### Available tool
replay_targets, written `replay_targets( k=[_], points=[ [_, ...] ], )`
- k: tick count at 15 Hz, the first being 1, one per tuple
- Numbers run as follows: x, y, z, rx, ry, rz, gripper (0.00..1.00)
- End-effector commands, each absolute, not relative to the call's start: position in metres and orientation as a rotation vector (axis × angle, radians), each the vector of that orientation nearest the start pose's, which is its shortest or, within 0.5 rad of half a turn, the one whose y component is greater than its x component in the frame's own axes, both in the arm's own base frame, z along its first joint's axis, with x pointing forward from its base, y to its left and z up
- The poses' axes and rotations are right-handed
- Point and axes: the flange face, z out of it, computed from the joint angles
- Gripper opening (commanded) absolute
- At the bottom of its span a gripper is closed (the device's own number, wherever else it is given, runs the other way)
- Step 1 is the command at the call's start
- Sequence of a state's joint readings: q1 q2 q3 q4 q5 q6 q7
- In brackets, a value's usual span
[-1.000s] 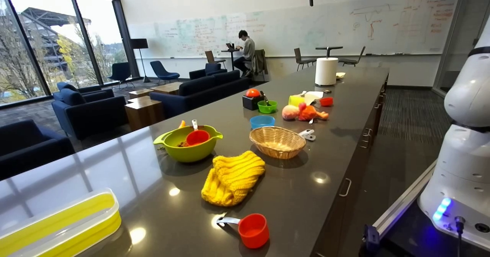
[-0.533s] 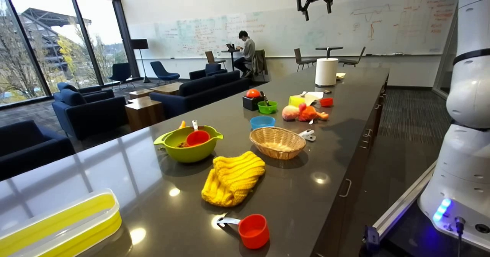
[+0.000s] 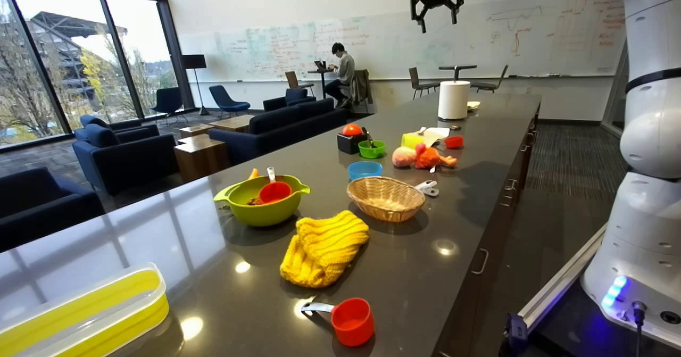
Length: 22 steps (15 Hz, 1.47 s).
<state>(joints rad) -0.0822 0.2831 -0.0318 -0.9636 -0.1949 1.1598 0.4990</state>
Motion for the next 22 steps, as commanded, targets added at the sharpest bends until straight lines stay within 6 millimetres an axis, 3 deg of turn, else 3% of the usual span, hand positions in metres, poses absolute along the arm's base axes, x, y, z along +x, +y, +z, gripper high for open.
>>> replay_targets(
  k=[1,2,3,5,9,11,13,16,22],
  points=[
    [0.591,-0.090,0.688,-3.196,1.268,0.015,0.96],
    [0.599,-0.094,0.690,-3.225,1.328,-0.086,0.91],
    [0.604,-0.100,0.696,-3.229,1.382,-0.168,0.98],
    [0.618,-0.113,0.700,-3.221,1.510,-0.314,1.00],
    [0.642,-0.140,0.676,-3.195,1.727,-0.314,1.00],
    [0.654,-0.157,0.638,-3.207,1.797,-0.161,1.00],
    [0.660,-0.174,0.594,-3.196,1.785,0.105,1.00],
    [0.664,-0.182,0.533,-3.143,1.776,0.448,1.00],
    [0.663,-0.192,0.456,-2.983,1.779,0.841,1.00]
  ],
)
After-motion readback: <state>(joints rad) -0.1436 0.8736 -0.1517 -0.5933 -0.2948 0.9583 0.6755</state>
